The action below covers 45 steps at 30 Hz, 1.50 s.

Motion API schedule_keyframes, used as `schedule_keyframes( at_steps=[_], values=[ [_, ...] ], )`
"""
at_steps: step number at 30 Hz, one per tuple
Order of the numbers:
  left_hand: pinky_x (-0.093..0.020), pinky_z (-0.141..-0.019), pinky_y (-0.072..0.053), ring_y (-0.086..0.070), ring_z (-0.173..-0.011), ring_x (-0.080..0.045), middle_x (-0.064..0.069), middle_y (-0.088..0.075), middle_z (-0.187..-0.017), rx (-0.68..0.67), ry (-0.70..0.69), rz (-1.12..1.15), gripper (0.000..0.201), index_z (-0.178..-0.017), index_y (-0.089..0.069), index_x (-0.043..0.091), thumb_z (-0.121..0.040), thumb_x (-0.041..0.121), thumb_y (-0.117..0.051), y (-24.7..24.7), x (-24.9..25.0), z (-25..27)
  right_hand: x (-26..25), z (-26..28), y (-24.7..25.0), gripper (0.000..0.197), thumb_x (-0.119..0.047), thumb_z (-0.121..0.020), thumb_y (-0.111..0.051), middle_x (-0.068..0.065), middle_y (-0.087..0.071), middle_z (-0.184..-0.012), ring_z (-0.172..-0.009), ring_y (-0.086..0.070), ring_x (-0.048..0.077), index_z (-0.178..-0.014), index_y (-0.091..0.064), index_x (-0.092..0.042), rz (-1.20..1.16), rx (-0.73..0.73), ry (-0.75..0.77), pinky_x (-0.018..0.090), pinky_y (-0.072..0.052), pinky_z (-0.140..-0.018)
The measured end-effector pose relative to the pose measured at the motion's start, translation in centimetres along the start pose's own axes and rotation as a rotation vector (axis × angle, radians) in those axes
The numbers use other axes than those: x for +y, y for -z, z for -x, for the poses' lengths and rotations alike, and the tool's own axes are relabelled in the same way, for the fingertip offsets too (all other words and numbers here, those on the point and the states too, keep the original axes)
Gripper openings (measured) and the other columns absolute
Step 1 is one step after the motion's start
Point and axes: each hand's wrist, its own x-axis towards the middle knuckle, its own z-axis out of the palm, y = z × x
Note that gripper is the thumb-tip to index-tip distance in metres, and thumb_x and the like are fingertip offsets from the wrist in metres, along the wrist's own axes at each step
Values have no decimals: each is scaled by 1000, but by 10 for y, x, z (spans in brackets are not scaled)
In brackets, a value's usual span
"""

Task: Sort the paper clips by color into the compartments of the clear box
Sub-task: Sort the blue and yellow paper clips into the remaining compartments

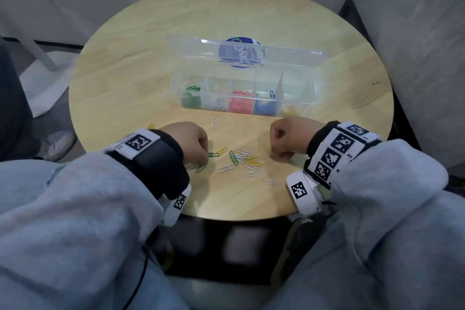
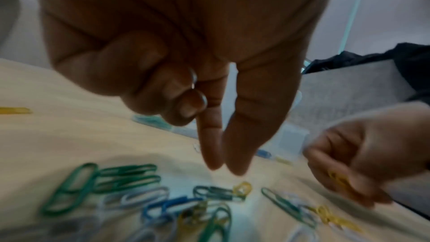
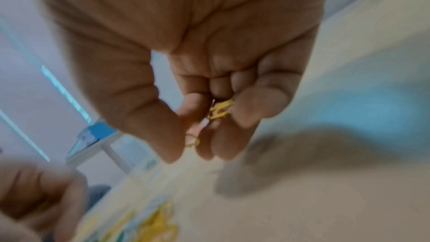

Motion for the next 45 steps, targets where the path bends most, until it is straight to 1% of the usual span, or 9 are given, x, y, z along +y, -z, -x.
schedule_keyframes(
  at_steps=[4,11,16,20,24,30,34,38,45],
  values=[
    [-20,-48,-31,-46,-60,-9,9,-51,-65,-37,-3,-83,13,-72,-56,23,-72,14,-66,-7,5,-3,-5,-6,-1,29,10,-82,-43,11,-57,-61,-52,-53,22,-78,-54,-16,-296,-91,-9,29,-50,-58],
    [-23,-48,-27,-48,-75,-16,9,-46,-69,-6,-34,-165,14,-81,-53,22,-77,22,-67,-8,3,-5,-10,-9,-7,29,7,-86,-35,11,-53,-58,-53,-49,24,-68,-50,-10,-343,-127,-51,30,-44,-52],
    [-22,-48,-27,-46,-67,-11,10,-47,-69,-30,-47,-203,11,-81,-54,24,-79,21,-65,-4,-2,-2,-15,-5,-12,14,-8,-76,-55,-3,-62,-67,-61,-52,14,-69,-55,-20,3,-107,18,28,-45,-62],
    [-20,-47,-28,-42,-55,-5,10,-48,-65,-53,-63,-151,11,-81,-56,24,-79,18,-65,-8,-2,-4,-23,-3,-18,15,-14,-77,-58,-7,-55,-72,-74,-54,15,-88,-67,-17,224,-26,15,26,-46,-68],
    [-21,-47,-28,-42,-57,-5,10,-47,-65,-43,-55,-133,21,-67,-50,24,-79,20,-66,-11,0,-9,-26,-2,-22,14,-20,-75,-65,-10,-52,-74,-75,-54,15,-77,-54,-28,309,-35,33,26,-45,-67],
    [-22,-50,-30,-49,-68,-13,9,-49,-67,-78,-59,-120,26,-64,-48,23,-79,26,-69,-14,4,-13,-30,1,-26,8,-22,-84,-62,-5,-55,-88,-81,-51,17,-88,-55,-22,466,-50,64,18,-34,-53],
    [-21,-51,-32,-50,-72,-15,8,-51,-65,-93,-63,-99,26,-62,-50,22,-80,26,-69,-15,4,-13,-31,-3,-26,14,-19,-83,-61,-3,-66,-93,-88,-60,18,-73,-52,-22,447,-58,69,19,-38,-56],
    [-20,-51,-33,-46,-59,-10,8,-51,-62,-100,-66,-42,26,-63,-51,20,-80,27,-69,-14,3,-12,-29,-4,-25,21,-17,-80,-64,-6,-55,-67,-73,-53,17,-65,-51,-21,400,-74,39,19,-38,-54],
    [-17,-48,-37,-45,-42,-7,7,-57,-51,-134,-125,320,23,-65,-56,19,-76,24,-76,2,-6,-14,-24,-2,-7,18,-17,-73,-69,-7,-56,-60,-56,-50,11,-62,-55,-21,213,-15,38,22,-43,-59]
  ],
)
